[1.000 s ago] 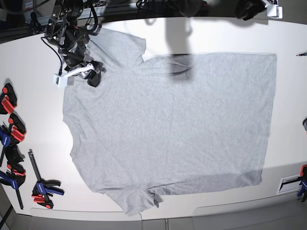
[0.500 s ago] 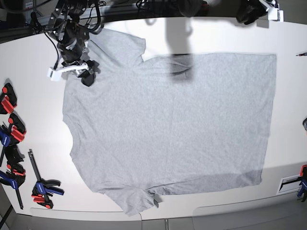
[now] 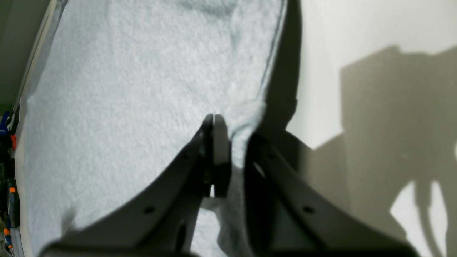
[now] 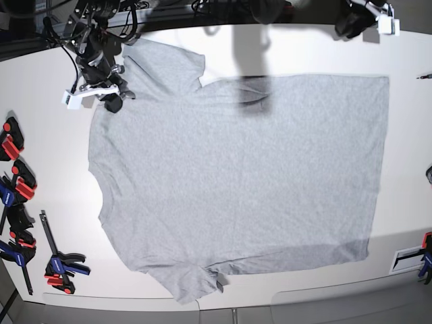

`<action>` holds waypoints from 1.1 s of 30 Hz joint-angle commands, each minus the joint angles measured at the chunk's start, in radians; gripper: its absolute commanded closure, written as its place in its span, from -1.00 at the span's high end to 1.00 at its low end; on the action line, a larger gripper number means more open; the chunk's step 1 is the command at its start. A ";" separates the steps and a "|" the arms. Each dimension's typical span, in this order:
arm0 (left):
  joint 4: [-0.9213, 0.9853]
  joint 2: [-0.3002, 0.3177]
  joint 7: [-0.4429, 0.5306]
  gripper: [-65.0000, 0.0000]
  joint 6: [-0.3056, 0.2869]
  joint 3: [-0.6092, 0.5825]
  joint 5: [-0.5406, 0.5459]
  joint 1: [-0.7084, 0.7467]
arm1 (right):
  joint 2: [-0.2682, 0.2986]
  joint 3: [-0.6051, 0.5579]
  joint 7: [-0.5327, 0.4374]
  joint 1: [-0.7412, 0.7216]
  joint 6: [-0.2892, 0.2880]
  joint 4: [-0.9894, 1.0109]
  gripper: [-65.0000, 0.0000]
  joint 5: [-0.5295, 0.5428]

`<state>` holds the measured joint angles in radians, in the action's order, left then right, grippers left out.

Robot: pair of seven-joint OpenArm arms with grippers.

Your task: Fold the T-shirt properly

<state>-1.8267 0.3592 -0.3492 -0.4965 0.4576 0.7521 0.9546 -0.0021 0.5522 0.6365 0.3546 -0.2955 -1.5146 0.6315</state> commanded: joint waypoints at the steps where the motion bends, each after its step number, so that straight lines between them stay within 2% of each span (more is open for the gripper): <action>1: -0.014 0.019 0.008 -0.51 -0.006 0.011 0.016 -0.004 | 0.002 0.001 0.055 0.012 0.019 0.003 -1.00 -0.047; 5: -0.014 0.043 -0.055 -0.45 0.011 0.091 0.025 -0.094 | 0.002 0.002 0.061 0.011 0.018 0.003 -1.00 -0.050; 7: -0.014 0.061 -0.123 -0.45 0.056 0.163 0.076 -0.153 | 0.002 0.001 0.061 0.011 0.018 0.003 -1.00 -0.050; 9: -0.005 0.098 -0.162 -0.45 0.079 0.234 0.117 -0.202 | 0.002 0.001 0.060 0.011 0.019 0.003 -1.00 -0.049; 12: 0.053 0.175 -0.162 -0.45 0.078 0.313 0.139 -0.241 | 0.002 0.001 0.061 0.011 0.018 0.003 -1.00 -0.050; 18: 0.353 0.315 -0.174 -0.45 0.077 0.368 0.228 -0.336 | 0.002 0.001 0.061 0.011 0.018 0.003 -1.00 -0.053; 19: 0.417 0.337 -0.182 -0.45 0.067 0.368 0.252 -0.359 | 0.000 0.001 0.061 0.011 0.018 0.003 -1.00 -0.053; 22: 0.597 0.386 -0.222 -0.45 -0.013 0.368 0.367 -0.427 | -0.001 0.001 0.064 0.011 0.018 0.003 -1.00 -0.053; 26: 0.752 0.403 -0.306 -0.45 -0.088 0.365 0.513 -0.481 | -0.001 0.001 0.066 0.011 0.018 0.003 -1.00 -0.054; 28: 0.794 0.403 -0.330 -0.42 -0.100 0.350 0.556 -0.481 | -0.001 0.002 0.068 0.011 0.018 0.003 -1.00 -0.054; 33: 0.830 0.389 -0.332 -0.20 -0.099 0.298 0.562 -0.482 | -0.001 0.001 0.101 0.012 0.018 0.003 -1.00 -0.053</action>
<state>-0.9871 0.7208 -0.7033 -0.5842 0.7467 1.2907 0.4732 -0.0029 0.5526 0.6636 0.3534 -0.2989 -1.5158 0.6312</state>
